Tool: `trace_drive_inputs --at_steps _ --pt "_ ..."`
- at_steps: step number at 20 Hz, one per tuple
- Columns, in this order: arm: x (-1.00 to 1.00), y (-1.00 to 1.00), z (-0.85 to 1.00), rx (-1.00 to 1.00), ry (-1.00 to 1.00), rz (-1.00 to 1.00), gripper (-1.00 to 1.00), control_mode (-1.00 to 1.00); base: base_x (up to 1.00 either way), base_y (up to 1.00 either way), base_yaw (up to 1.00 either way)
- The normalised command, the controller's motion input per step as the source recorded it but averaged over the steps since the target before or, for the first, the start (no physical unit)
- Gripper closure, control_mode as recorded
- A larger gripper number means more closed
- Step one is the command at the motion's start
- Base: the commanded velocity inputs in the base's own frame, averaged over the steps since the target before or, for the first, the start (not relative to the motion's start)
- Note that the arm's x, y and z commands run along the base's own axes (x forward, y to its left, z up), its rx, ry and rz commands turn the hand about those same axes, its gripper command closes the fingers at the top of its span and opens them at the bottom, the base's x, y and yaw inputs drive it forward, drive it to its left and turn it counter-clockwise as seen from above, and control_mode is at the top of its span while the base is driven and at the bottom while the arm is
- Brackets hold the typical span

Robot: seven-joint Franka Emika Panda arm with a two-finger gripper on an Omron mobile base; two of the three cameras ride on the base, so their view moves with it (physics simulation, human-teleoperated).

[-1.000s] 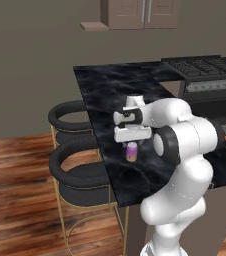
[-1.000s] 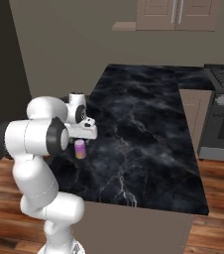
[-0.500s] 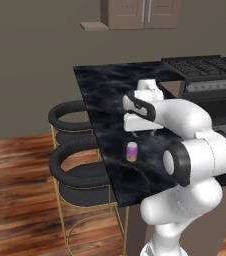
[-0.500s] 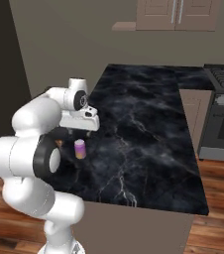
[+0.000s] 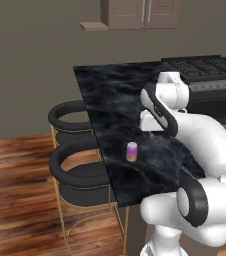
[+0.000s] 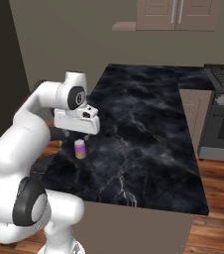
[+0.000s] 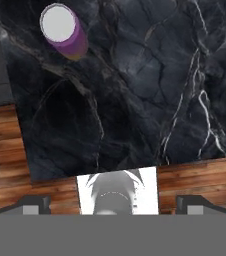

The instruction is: Move the drinks to the dining counter.

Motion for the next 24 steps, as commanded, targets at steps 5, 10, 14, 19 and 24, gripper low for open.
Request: trace_drive_inputs --at_steps 5,10,14,19,24 --pt "-0.87 0.00 0.47 0.00 0.00 -0.03 -1.00 -1.00 0.00 0.00 0.00" --pt "-0.69 0.08 0.51 0.00 -0.02 0.00 -1.00 -1.00 0.00 0.00 0.00" --pt "-0.51 0.12 0.32 0.00 -0.03 0.00 -1.00 -1.00 0.00 0.00 0.00" --pt "-0.44 0.10 0.12 -0.01 -0.09 0.02 -1.00 -1.00 0.00 0.00 0.00" --pt "-0.21 0.01 0.00 0.00 -0.07 0.11 -1.00 -1.00 0.00 0.00 0.00"
